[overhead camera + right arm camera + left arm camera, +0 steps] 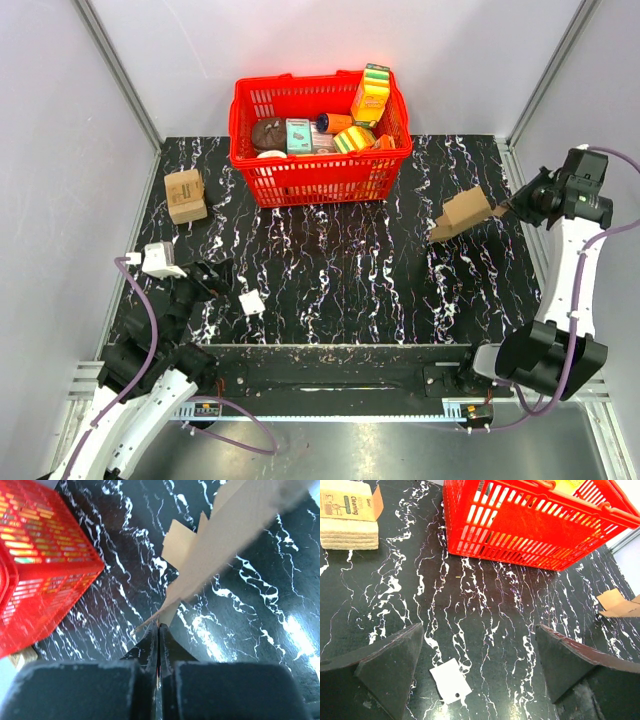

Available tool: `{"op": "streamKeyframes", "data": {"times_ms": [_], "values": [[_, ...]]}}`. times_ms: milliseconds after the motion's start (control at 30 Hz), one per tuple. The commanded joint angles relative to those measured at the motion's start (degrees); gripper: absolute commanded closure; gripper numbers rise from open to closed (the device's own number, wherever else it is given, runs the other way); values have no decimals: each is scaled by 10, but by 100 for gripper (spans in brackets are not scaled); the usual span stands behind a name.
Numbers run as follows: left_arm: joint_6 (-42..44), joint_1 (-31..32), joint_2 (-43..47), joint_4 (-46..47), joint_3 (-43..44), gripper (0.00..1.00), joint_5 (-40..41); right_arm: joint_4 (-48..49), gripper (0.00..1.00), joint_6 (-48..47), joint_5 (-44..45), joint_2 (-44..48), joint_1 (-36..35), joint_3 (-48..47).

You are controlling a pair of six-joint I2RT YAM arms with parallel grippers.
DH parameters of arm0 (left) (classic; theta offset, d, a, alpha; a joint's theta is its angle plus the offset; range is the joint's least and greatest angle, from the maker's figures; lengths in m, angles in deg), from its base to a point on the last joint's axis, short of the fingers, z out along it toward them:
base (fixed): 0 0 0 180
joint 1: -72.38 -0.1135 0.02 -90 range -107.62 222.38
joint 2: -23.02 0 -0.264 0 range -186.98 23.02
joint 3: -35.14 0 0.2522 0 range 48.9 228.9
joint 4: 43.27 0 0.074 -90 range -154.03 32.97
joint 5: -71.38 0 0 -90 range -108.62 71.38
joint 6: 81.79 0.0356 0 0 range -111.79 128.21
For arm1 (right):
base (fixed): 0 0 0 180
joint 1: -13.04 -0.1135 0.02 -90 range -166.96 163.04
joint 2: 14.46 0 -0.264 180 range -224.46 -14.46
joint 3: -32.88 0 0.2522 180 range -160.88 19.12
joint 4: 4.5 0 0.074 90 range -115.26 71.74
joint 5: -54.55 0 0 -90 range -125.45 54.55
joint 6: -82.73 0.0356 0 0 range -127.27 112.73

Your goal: Fold the paper box

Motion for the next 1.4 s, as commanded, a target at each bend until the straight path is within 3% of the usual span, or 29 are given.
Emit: {"op": "streamKeyframes", "data": {"times_ms": [0, 300, 600, 967, 1367], "values": [[13, 2, -7, 29, -2, 1, -19, -88, 99, -64, -80, 21, -12, -52], [18, 2, -7, 30, -1, 1, -35, -141, 100, -87, -162, 31, -78, -87], [40, 2, 23, 40, -8, 1, -72, -185, 100, -125, -215, 15, -217, -106], [38, 2, 44, 42, -12, 1, -69, -235, 100, -207, -331, 42, -307, -69], [38, 2, 49, 41, -13, 1, -68, -210, 100, -226, -294, 2, -532, -51]]}}
